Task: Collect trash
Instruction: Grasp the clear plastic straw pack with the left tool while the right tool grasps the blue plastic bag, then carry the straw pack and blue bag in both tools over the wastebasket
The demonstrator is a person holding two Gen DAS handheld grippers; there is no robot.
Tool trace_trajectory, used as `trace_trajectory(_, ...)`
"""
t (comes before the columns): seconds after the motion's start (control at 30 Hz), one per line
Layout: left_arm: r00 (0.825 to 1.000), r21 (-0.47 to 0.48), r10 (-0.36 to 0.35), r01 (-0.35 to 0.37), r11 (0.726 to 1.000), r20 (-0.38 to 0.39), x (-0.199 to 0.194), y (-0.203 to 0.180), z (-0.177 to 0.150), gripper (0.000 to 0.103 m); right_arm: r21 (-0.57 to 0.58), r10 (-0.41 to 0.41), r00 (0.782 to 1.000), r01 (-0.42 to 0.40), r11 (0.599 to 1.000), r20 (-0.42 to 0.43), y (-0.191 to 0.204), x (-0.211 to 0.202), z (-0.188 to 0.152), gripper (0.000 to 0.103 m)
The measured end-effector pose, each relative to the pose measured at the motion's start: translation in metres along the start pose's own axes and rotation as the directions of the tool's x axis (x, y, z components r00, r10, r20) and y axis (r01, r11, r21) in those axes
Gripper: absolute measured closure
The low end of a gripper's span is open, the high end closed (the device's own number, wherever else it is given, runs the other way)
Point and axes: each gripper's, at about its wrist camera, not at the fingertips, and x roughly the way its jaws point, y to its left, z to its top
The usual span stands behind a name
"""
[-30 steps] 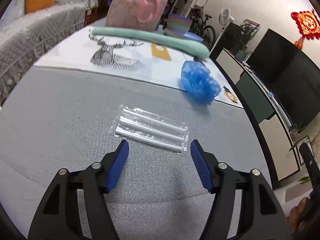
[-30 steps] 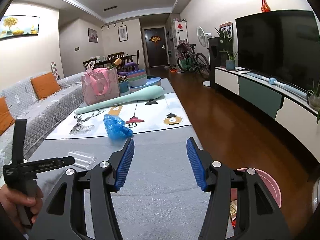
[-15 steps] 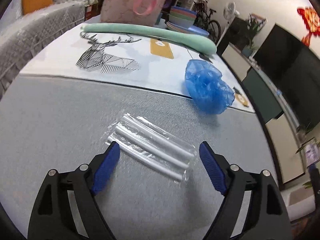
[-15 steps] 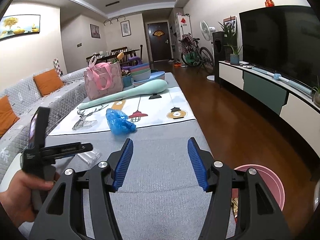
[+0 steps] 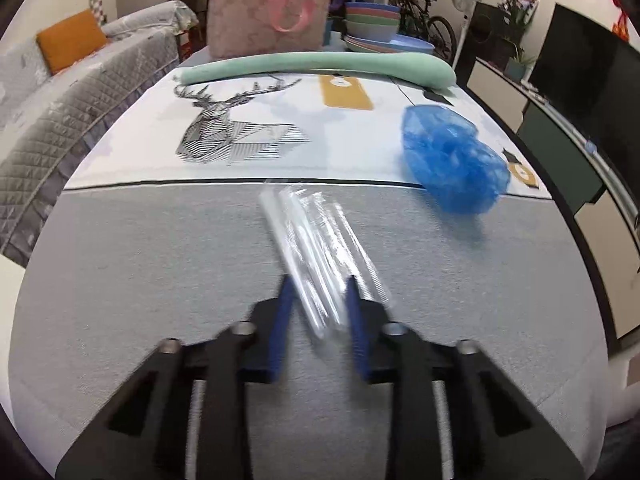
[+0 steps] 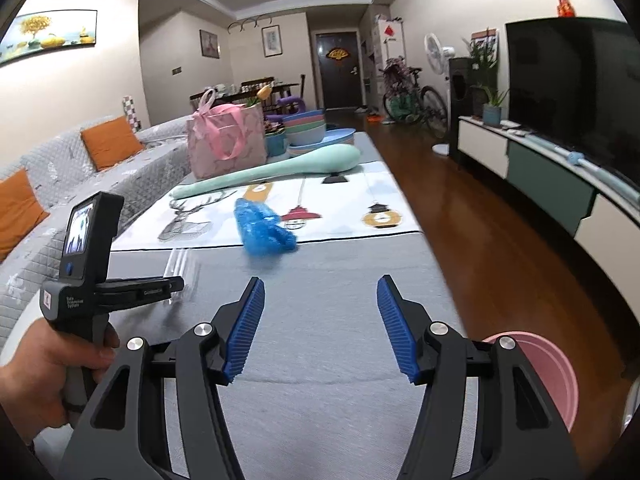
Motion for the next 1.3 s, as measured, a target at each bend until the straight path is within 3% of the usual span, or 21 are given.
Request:
trace_trajectory(0.3,0.995,-0.046,-0.069,0.072,0.996,0.072,-0.011,0.037,0.003,0.096,-0.056,0.088,0.993,-0.093,0.994,-0.084,0.042,0.061,0.020,0.044)
trace_trajectory(0.63,0.988,-0.060,-0.105,0.112,0.992,0.117,-0.021,0.054,0.007,0.096,-0.080,0.032,0.989,-0.044,0.996,-0.147,0.071,0.146,0.038,0.051)
trace_trajectory(0.7,0.987,-0.059,-0.110,0.118,0.991,0.120,-0.022,0.055,0.007,0.096,-0.096,0.023,0.988,-0.038,0.995,-0.154,0.074,0.156,0.041,0.058)
trace_trajectory(0.77,0.986,-0.054,-0.113,0.120,0.991,0.124,-0.023,0.056,0.008,0.096,-0.118,0.006,0.986,-0.026,0.993,-0.166,0.078,0.165,0.042,0.083)
trace_trajectory(0.83,0.985,-0.054,-0.117,0.125,0.991,0.128,-0.024,0.057,0.009,0.096,-0.130,-0.011,0.982,-0.014,0.991,-0.188,0.079,0.169,0.042,0.101)
trace_trajectory(1.1,0.979,-0.023,-0.135,0.140,0.990,0.149,-0.034,0.050,0.007,0.097,-0.133,-0.016,0.988,-0.005,0.991,-0.151,0.069,0.129,0.039,0.102)
trace_trajectory(1.3,0.973,0.014,-0.151,0.151,0.988,0.176,-0.051,0.037,0.002,0.097,-0.147,-0.017,0.996,0.003,0.989,-0.091,0.057,0.067,0.040,0.102)
